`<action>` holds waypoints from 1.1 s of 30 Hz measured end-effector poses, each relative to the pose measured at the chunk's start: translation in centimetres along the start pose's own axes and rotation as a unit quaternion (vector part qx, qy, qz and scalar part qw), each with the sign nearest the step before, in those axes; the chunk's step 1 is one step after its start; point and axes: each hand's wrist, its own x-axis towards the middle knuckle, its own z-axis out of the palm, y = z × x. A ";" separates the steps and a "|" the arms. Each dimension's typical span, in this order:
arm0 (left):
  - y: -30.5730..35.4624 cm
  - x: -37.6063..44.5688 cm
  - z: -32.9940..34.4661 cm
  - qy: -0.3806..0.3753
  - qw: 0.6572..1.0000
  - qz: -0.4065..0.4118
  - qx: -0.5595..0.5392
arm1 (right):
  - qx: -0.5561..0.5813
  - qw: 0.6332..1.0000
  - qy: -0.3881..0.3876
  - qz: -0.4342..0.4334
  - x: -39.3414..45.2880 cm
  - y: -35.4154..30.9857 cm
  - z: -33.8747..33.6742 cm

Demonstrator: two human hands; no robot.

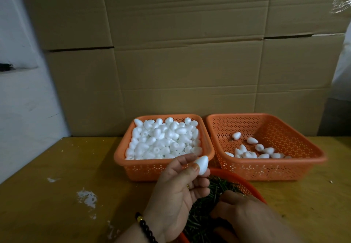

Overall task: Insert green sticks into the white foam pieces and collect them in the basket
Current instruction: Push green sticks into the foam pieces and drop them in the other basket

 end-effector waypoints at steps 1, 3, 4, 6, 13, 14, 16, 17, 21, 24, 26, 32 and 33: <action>0.0 0.0 0.0 -0.002 1.000 0.001 -0.005 | -0.002 1.000 0.000 -0.001 0.0 0.0 0.0; 0.1 -0.1 0.2 -0.005 1.000 0.002 -0.013 | -0.012 1.000 -0.003 -0.002 -0.1 0.0 0.0; 0.1 -0.1 0.2 -0.005 1.000 0.001 -0.018 | -0.013 1.000 -0.004 -0.001 -0.1 0.0 0.1; 0.1 0.0 0.4 -0.002 0.999 -0.005 -0.033 | -0.014 1.000 -0.003 -0.002 0.0 0.0 0.1; 0.3 -0.2 0.9 0.009 0.998 -0.021 -0.053 | -0.007 1.000 0.002 -0.002 0.0 0.0 0.0; 0.4 -0.2 0.9 0.012 0.998 -0.022 -0.051 | -0.009 1.000 0.002 -0.002 0.0 -0.1 0.0; 0.4 -0.2 0.9 0.021 0.998 -0.027 -0.049 | -0.009 1.000 0.001 -0.003 0.0 0.0 0.0; 0.4 -0.2 0.9 0.025 0.998 -0.029 -0.049 | -0.009 1.000 0.000 -0.004 0.0 -0.1 0.0; 0.3 -0.2 0.9 0.031 0.997 -0.032 -0.057 | -0.017 1.000 0.001 -0.003 -0.1 0.0 0.0; 0.3 -0.3 1.0 0.019 0.997 -0.034 -0.073 | -0.019 1.000 0.002 -0.003 0.0 0.0 0.1; 0.4 -0.3 1.1 0.016 0.995 -0.039 -0.090 | -0.022 1.000 0.003 -0.004 0.0 0.0 0.2; 0.7 -0.4 1.4 0.010 0.992 -0.048 -0.118 | -0.026 1.000 0.001 -0.005 0.0 0.1 0.3; 0.8 -0.4 1.4 0.010 0.992 -0.050 -0.117 | -0.027 1.000 0.000 -0.005 0.0 0.2 0.4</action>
